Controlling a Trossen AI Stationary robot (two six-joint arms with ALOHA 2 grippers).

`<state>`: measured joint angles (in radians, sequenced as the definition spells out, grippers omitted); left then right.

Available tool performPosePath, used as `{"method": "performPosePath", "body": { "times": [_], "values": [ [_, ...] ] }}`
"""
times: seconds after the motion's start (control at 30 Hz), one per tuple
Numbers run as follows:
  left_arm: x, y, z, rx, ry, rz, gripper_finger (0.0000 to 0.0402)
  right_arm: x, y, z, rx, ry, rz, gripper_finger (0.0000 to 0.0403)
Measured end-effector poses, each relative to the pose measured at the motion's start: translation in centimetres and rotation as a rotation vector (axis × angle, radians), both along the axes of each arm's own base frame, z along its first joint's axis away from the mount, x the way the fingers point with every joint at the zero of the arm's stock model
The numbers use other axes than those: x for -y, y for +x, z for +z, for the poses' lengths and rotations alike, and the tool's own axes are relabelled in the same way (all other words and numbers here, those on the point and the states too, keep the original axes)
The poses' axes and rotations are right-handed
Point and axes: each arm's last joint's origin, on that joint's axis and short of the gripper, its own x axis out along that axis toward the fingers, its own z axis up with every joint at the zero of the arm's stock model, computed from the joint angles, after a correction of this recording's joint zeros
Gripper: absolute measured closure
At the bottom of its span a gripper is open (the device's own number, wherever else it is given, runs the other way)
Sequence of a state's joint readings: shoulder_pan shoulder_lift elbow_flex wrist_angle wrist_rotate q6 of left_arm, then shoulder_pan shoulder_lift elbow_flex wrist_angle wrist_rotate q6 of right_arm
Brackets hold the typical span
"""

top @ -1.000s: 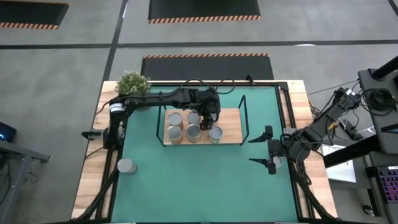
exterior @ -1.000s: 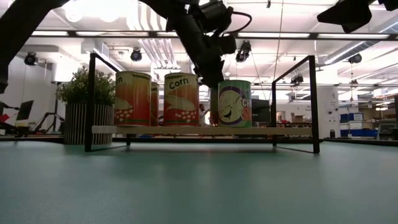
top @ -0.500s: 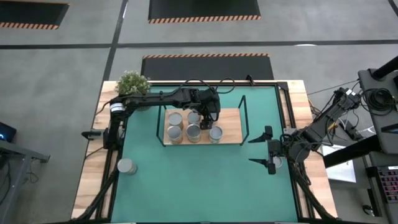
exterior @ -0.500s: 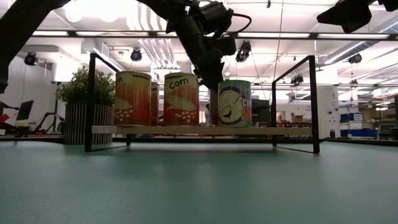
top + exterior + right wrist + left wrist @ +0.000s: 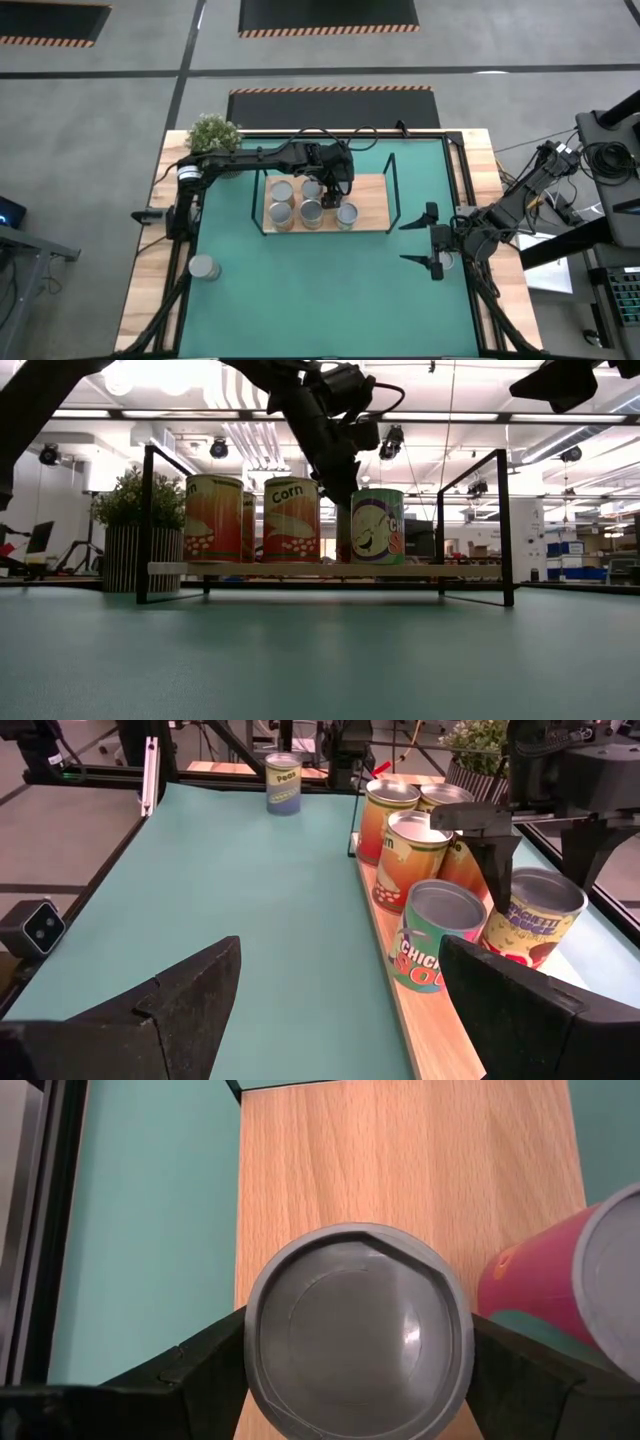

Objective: Pick and place cans onto a shelf
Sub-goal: Put the canned spaghetti sauce on the shelf

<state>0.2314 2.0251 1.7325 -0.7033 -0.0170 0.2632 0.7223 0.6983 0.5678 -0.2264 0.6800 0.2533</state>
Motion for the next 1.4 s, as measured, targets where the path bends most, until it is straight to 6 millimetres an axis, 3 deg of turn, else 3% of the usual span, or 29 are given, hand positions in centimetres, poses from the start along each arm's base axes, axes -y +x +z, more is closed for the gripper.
{"method": "performPosePath", "body": {
  "times": [0.4, 0.93, 1.4],
  "values": [
    [0.0, 0.0, 0.0, 0.000, -0.002, 0.004, 0.0094, 0.0, 0.0, 0.0, 0.000, 0.001, 0.000, 0.0076],
    [0.0, 0.0, 0.0, 0.001, -0.011, 0.016, 0.0092, 0.0, 0.0, 0.0, 0.000, 0.001, 0.000, 0.0076],
    [0.1, 0.0, 1.3, -0.006, -0.024, 0.029, 0.0092, 0.0, 0.0, 0.0, 0.000, 0.001, 0.000, 0.0076]
  ]
}}
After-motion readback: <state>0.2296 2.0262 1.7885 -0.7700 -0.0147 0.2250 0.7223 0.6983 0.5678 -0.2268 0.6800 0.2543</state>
